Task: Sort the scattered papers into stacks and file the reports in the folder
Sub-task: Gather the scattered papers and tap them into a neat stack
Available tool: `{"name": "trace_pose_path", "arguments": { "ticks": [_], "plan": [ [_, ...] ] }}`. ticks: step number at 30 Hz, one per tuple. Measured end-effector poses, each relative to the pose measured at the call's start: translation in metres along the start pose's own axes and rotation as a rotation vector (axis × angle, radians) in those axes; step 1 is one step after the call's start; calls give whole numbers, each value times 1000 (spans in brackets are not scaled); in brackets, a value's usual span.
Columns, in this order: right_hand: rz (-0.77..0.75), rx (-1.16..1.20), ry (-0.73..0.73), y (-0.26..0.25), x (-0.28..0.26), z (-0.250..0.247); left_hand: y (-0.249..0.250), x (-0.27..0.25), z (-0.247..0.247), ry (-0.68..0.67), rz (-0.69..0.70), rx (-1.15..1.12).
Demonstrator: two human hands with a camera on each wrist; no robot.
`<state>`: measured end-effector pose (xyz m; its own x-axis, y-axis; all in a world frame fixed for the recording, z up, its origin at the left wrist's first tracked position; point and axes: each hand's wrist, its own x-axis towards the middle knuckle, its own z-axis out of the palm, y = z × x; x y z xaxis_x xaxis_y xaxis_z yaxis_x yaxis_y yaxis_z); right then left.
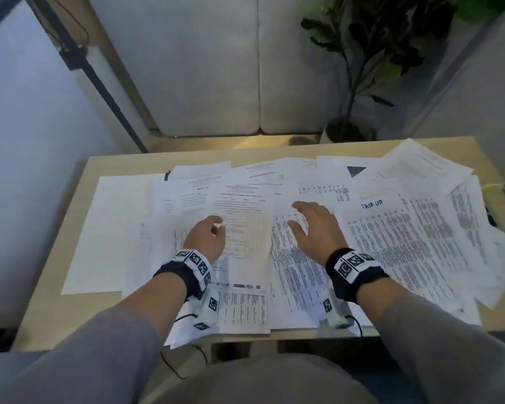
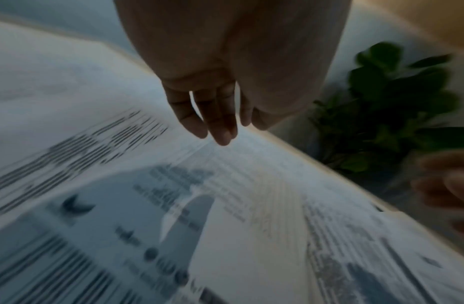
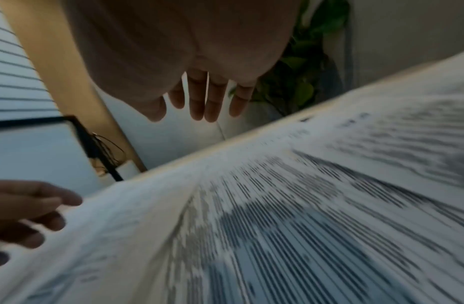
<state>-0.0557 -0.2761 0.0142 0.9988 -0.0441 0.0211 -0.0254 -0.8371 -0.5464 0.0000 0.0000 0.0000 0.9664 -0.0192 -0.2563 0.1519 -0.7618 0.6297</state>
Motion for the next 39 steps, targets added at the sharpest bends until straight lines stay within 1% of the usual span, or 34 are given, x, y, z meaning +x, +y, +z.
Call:
{"name": "trace_pose_path", "arguments": {
  "ticks": [1, 3, 4, 5, 7, 10, 12, 15, 16, 18, 20, 22, 26, 28, 30, 32, 35, 37, 39],
  "plan": [
    [65, 17, -25, 9, -1, 7, -8, 3, 6, -58, -84, 13],
    [193, -32, -86, 26, -4, 19, -25, 10, 16, -115, -194, 175],
    [257, -76, -146, 33, -7, 24, -34, 10, 20, -135, -246, 261],
    [314, -127, -188, 42, -9, 30, -41, 12, 24, -136, -276, 326],
    [429, -211, -261, 55, -13, 38, -49, 15, 29, -138, -333, 388],
    [533, -287, -318, 66, -16, 47, -55, 23, 33, -133, -353, 435],
    [587, -253, -303, 70, -15, 52, -58, 28, 32, -129, -367, 348],
    [725, -209, -278, 73, -8, 53, -63, 34, 25, -72, -390, 28],
    [763, -227, -283, 74, -6, 51, -65, 33, 22, -58, -394, -30],
    [808, -222, -289, 77, -1, 47, -71, 30, 13, -60, -375, -25],
    [844, -168, -280, 83, 3, 46, -75, 26, 3, -68, -360, -8],
    [864, -120, -263, 89, 5, 44, -80, 21, -9, -65, -357, -54],
    [886, -192, -276, 87, 7, 39, -99, 14, -35, -38, -384, -56],
    [905, -190, -277, 86, 8, 38, -110, 10, -47, -23, -403, -78],
    [940, -115, -263, 88, 9, 36, -119, 6, -58, -22, -421, -127],
    [959, 18, -248, 86, 10, 35, -127, 0, -66, -66, -434, -144],
    [918, 101, -249, 78, 11, 31, -136, -8, -69, -184, -479, -125],
    [838, 109, -283, 73, 10, 25, -138, -10, -71, -199, -460, -134],
    [799, 169, -281, 69, 5, 13, -134, -12, -77, -178, -400, -181]
  ]
}}
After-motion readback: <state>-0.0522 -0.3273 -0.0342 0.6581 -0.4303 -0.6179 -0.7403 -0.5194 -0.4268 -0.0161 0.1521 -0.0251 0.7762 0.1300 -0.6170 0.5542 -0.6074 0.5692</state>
